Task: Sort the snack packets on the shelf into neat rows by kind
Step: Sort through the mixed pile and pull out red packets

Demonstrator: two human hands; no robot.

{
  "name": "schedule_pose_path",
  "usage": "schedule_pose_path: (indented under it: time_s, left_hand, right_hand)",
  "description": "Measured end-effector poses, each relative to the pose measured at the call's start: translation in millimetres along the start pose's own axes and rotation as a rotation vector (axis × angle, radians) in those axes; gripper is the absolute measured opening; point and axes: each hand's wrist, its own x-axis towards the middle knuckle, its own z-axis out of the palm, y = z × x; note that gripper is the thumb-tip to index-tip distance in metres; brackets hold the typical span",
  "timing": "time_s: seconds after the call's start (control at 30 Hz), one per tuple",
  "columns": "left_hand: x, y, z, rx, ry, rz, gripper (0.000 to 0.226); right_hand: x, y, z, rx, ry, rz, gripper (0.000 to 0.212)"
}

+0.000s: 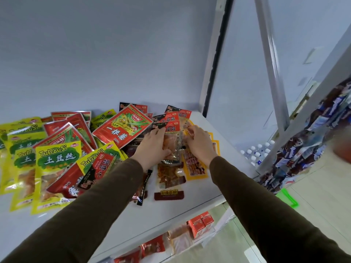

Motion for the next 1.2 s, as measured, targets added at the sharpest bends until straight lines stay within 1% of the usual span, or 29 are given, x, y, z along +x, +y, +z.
schedule_pose_path:
  time_s: [0.07,0.13,0.2,0.23,0.3,0.37,0.4,0.47,0.5,0.57,0.6,0.67,0.73,0.8,0.87,0.93,0.97,1.0,1.1,1.17,1.2]
  left_hand:
    - [-4,1,-4,-0.016,0.098,0.058,0.078]
    - [-6,-4,-16,-0.038,0.233,0.106,0.066]
    - [-6,-19,-34,-0.027,0.338,0.096,0.062]
    - [-6,-29,-45,-0.004,0.364,0.066,0.064]
    - [-4,-53,-65,0.081,0.356,-0.041,0.073]
    - [-4,-77,-80,0.128,0.278,-0.184,0.087]
    - [-4,-86,-85,0.124,0.224,-0.24,0.094]
    - [-4,-97,-88,0.076,0.125,-0.289,0.103]
    - [-3,-100,-88,0.038,0.1,-0.293,0.105]
    - [-2,-100,-87,-0.054,0.132,-0.295,0.102]
    - [-1,-98,-86,-0.104,0.184,-0.291,0.095]
    - [0,-94,-87,-0.191,0.294,-0.26,0.068]
    - [1,-85,-89,-0.302,0.344,-0.242,0.047]
    - [1,-75,-94,-0.474,0.368,-0.246,0.034]
    - [0,-64,-97,-0.554,0.391,-0.238,0.025]
    - [-3,-56,-101,-0.6,0.408,-0.201,0.027]
    - [-5,-54,-104,-0.649,0.413,-0.172,0.029]
    - [-9,-53,-109,-0.724,0.413,-0.144,0.029]
    - [-23,-58,-132,-0.971,0.352,-0.084,0.019]
    - [-36,-70,-148,-1.015,0.303,-0.039,0.012]
    - [-43,-79,-155,-0.986,0.301,-0.024,0.01]
  right_hand:
    - [1,-11,2,0.011,0.105,-0.043,0.032]
    - [0,-30,4,0.077,0.143,-0.119,0.028]
    - [-3,-53,8,0.175,0.107,-0.182,0.03]
    - [-5,-64,10,0.255,0.052,-0.176,0.034]
    - [-9,-87,17,0.488,-0.138,-0.058,0.045]
    - [-10,-107,27,0.719,-0.333,0.13,0.05]
    - [-9,-114,33,0.802,-0.393,0.209,0.051]
    - [-6,-126,46,0.926,-0.451,0.335,0.06]
    - [-4,-131,51,0.981,-0.45,0.391,0.064]
    - [-3,-137,58,1.059,-0.398,0.443,0.061]
    - [-2,-139,60,1.08,-0.363,0.431,0.056]
    - [0,-140,62,1.094,-0.293,0.356,0.048]
    - [1,-140,62,1.084,-0.23,0.267,0.041]
    - [3,-140,59,1.077,-0.162,0.196,0.034]
    - [4,-141,55,0.974,-0.07,0.118,0.026]
    - [7,-143,50,0.779,0.058,0.012,0.018]
    - [8,-144,46,0.739,0.1,-0.037,0.017]
    - [8,-146,41,0.778,0.098,-0.074,0.016]
    - [8,-155,25,1.056,-0.064,-0.12,0.019]
    - [10,-161,17,1.116,-0.133,-0.106,0.02]
    - [11,-163,15,1.127,-0.153,-0.082,0.021]
